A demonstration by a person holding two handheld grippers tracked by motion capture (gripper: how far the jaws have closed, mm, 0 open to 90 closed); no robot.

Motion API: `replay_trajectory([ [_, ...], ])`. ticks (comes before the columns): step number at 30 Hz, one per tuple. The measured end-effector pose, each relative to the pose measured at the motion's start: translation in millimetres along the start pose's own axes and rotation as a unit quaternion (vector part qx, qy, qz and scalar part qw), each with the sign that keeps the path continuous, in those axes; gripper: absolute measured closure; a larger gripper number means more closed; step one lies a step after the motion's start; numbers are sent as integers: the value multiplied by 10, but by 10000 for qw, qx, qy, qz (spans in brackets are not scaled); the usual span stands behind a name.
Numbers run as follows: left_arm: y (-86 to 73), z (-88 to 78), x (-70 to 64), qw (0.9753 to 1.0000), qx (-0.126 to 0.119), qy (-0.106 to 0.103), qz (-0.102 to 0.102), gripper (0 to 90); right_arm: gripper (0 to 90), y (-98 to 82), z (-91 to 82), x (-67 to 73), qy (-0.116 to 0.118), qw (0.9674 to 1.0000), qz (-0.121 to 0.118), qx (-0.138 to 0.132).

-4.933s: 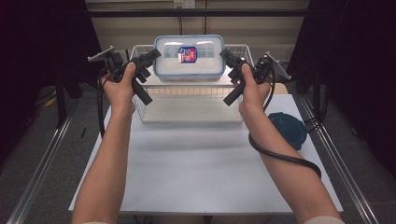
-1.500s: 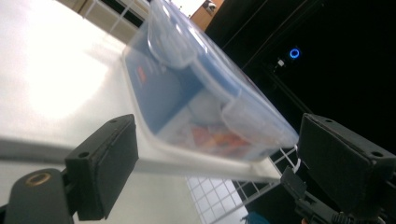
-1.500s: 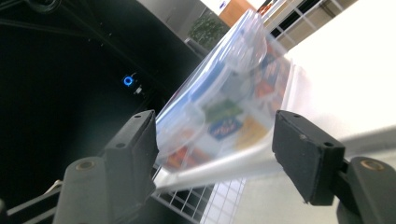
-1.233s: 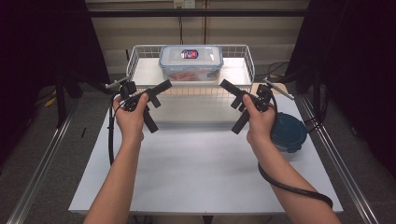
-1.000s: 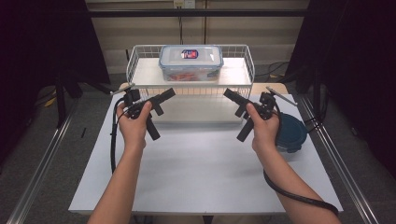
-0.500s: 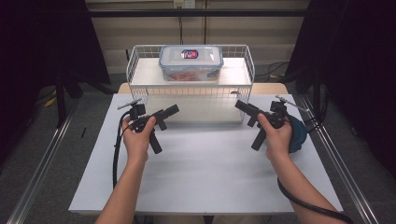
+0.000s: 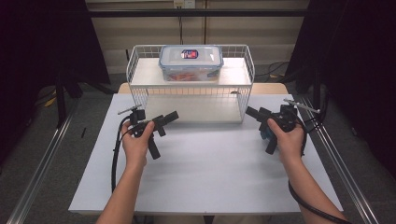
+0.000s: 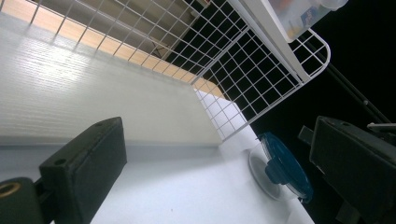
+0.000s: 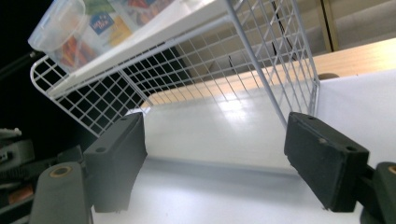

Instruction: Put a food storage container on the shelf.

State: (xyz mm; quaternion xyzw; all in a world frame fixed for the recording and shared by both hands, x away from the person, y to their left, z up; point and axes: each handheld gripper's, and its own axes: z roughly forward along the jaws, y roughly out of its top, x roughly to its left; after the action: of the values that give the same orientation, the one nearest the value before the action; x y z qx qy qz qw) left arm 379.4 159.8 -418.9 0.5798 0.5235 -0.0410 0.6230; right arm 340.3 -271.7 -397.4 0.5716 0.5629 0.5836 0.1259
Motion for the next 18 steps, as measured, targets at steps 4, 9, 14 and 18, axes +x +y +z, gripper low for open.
replay_trajectory([
  [4, -2, -15, 6, 10000, -13, 4, 20, 32, 211, 15, -69, -42, -40, 10000, -76, -12],
  [9, -30, -14, 8, 10000, 62, 11, 75, 30, 212, 28, -100, -119, -128, 9998, -118, -9],
  [14, -37, -36, 9, 10000, 28, 22, 72, 30, 222, 62, -119, -230, -361, 9990, -264, 56],
  [18, -49, -53, 16, 9999, 51, -80, 101, 30, 257, 89, -132, -311, -485, 9983, -292, 142],
])
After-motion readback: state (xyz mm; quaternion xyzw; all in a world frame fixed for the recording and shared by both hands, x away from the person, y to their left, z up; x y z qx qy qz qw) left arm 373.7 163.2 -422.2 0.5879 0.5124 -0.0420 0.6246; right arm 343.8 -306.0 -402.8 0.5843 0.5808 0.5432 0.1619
